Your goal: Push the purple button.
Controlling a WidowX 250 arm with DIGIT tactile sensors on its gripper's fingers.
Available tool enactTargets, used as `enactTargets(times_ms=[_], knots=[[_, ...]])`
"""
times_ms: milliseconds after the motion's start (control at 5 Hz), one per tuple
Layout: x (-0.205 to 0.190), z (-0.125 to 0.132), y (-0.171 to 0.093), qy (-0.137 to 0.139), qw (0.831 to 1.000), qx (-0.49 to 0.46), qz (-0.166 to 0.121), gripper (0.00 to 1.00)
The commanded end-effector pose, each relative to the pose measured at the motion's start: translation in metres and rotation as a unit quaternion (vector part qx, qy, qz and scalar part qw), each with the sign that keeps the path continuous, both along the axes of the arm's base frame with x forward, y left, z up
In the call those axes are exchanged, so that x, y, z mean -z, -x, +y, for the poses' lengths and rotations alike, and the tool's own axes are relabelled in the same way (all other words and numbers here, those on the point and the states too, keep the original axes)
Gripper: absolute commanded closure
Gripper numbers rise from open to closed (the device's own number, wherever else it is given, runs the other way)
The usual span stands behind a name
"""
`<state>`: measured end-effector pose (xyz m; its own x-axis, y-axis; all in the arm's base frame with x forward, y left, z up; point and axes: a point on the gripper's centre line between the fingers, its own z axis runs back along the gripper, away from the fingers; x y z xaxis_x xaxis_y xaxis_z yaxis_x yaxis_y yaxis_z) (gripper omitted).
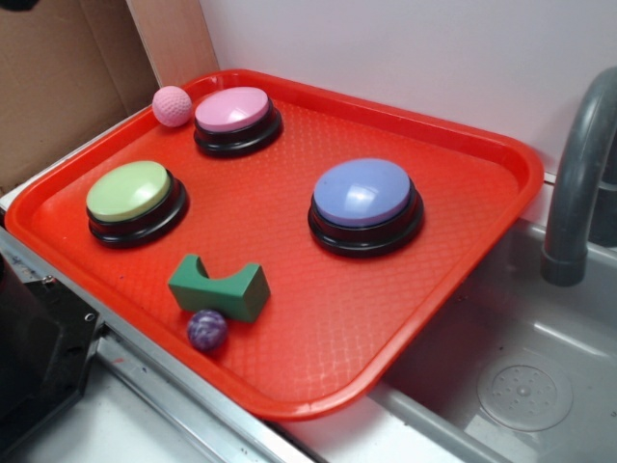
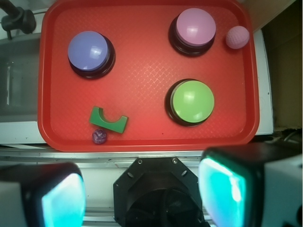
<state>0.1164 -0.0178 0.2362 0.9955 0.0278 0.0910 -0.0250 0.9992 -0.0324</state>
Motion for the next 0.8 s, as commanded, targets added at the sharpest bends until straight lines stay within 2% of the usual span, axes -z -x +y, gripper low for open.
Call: enactTargets(times_ms=[0,200,400,600], knots=[[0.000,0.000,0.000,0.000,1.000,0.000,0.000,0.00],[0.019,-0.012,-0.050,-0.050,0.995,0.080,-0.016,0.00],[0.070,-0.040,-0.099,-0.069,0.992,0.105,-0.008,0.00],[0.099,-0.048,-0.147,-0.070,0.989,0.129,-0.007,0.00]])
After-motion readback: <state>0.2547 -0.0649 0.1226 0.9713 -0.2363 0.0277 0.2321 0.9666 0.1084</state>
